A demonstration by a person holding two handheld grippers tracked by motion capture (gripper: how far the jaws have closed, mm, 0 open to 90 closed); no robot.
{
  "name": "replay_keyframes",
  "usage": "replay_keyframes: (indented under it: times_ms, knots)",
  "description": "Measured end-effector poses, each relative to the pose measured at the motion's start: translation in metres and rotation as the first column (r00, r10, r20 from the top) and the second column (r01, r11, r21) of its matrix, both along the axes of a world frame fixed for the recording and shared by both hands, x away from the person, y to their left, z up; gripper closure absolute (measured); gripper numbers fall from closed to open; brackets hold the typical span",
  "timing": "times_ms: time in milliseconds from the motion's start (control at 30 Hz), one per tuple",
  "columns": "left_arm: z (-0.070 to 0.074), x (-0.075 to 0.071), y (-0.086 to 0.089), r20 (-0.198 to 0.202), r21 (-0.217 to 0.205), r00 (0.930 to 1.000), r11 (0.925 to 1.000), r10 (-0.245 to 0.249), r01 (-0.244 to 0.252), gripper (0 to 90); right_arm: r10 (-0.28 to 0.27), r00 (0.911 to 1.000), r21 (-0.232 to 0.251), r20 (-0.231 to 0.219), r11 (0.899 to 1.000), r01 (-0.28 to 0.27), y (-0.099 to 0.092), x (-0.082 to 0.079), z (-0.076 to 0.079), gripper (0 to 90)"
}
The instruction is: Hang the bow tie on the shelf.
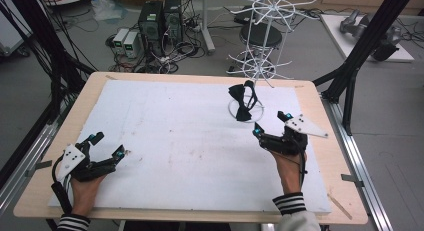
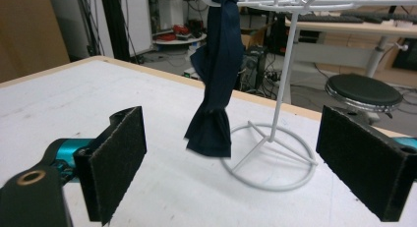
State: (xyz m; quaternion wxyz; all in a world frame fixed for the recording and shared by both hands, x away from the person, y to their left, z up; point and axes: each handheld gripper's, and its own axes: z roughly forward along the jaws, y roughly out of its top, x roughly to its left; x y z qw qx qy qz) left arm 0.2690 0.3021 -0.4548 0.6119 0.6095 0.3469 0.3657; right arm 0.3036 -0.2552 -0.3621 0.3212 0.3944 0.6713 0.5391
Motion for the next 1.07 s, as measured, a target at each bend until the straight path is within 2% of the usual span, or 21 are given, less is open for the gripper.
replay_keyframes:
  times_ms: [167,200,400,600,700,867,967,1067]
  knots:
    - [0.000,0.000,0.000,0.001,-0.001,1.0000,1.0000,0.001,-0.001,13.6,0.023,0.9993,0.015,0.031,1.000,-0.024,-0.012,-0.020,-0.013,10.6]
    - [0.000,0.000,0.000,0.001,-0.001,1.0000,1.0000,0.001,-0.001,13.6,0.023,0.9993,0.015,0.031,1.000,-0.024,-0.012,-0.020,-0.013,10.6]
    - [0.000,0.000,0.000,0.003,-0.005,1.0000,1.0000,0.003,-0.003,13.6,0.030,0.9958,0.042,0.087,0.999,-0.034,-0.026,-0.042,-0.045,10.6]
    - [0.000,-0.001,0.000,0.006,-0.011,0.9999,0.9999,0.009,-0.009,13.6,-0.001,0.9884,0.094,0.152,0.995,-0.014,-0.031,-0.051,-0.071,10.6]
    - [0.000,-0.001,0.000,0.005,-0.012,0.9999,0.9999,0.013,-0.013,13.6,-0.014,0.9869,0.121,0.161,0.993,-0.006,-0.030,-0.051,-0.081,10.6]
    - [0.000,-0.001,0.000,0.009,-0.013,0.9998,0.9998,0.018,-0.018,13.6,-0.008,0.9909,0.077,0.134,0.997,-0.003,-0.026,-0.049,-0.091,10.6]
    - [0.000,-0.001,0.000,0.010,-0.012,0.9997,0.9997,0.023,-0.023,13.6,-0.007,0.9860,0.051,0.166,0.999,-0.001,-0.024,-0.051,-0.092,10.6]
    - [0.000,-0.001,0.001,0.006,-0.011,0.9997,0.9996,0.025,-0.025,13.6,-0.012,0.9867,0.066,0.162,0.998,0.001,-0.025,-0.052,-0.092,10.6]
